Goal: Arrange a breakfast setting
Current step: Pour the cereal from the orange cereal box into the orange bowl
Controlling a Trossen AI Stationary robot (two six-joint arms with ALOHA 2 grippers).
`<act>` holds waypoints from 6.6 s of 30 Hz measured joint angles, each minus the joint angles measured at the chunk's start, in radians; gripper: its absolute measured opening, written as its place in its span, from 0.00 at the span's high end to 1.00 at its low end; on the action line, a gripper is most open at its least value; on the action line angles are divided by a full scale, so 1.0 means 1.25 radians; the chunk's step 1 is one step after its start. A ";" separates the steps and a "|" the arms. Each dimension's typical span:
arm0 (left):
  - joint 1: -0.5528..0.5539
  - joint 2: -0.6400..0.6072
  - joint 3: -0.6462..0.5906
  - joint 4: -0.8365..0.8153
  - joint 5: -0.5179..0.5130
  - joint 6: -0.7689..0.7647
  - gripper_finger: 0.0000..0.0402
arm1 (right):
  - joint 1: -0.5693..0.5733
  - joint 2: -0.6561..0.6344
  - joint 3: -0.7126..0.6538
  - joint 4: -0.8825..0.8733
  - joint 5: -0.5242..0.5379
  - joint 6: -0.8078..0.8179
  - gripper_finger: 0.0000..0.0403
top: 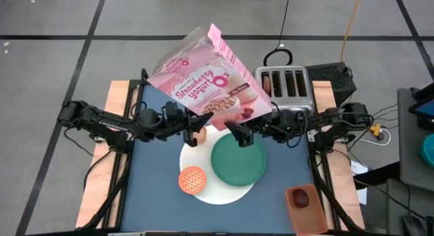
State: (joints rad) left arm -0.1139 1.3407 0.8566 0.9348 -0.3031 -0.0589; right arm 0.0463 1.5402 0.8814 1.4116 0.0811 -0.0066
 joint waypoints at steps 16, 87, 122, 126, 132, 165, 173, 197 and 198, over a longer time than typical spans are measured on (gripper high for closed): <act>0.000 0.000 0.000 -0.042 -0.001 0.006 0.69 | 0.000 0.000 0.000 -0.001 0.006 -0.006 0.26; -0.074 -0.295 -0.036 -0.610 -0.204 -0.069 0.31 | -0.011 -0.254 -0.168 -0.015 0.039 -0.055 0.47; -0.078 -0.446 -0.468 -0.306 -0.218 -0.148 0.31 | 0.023 -0.364 -0.429 -0.198 -0.183 0.122 0.47; -0.078 -0.446 -0.468 -0.306 -0.217 -0.148 0.31 | 0.041 -0.364 -0.429 -0.243 -0.186 0.122 0.47; -0.078 -0.445 -0.468 -0.307 -0.217 -0.148 0.31 | 0.059 -0.364 -0.429 -0.286 -0.194 0.122 0.47; -0.078 -0.445 -0.468 -0.307 -0.217 -0.153 0.31 | 0.064 -0.364 -0.428 -0.581 -0.248 0.178 0.47; -0.078 -0.445 -0.468 -0.308 -0.217 -0.160 0.31 | 0.064 -0.364 -0.428 -0.627 -0.256 0.184 0.47; -0.078 -0.445 -0.468 -0.308 -0.217 -0.164 0.31 | 0.069 -0.364 -0.428 -0.682 -0.210 0.171 0.47; -0.078 -0.445 -0.468 -0.308 -0.217 -0.164 0.31 | 0.069 -0.364 -0.428 -0.681 -0.210 0.161 0.47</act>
State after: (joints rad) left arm -0.2119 0.7841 0.2718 0.5492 -0.5739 -0.2642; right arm 0.1322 1.0850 0.3462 0.5598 -0.1811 0.1952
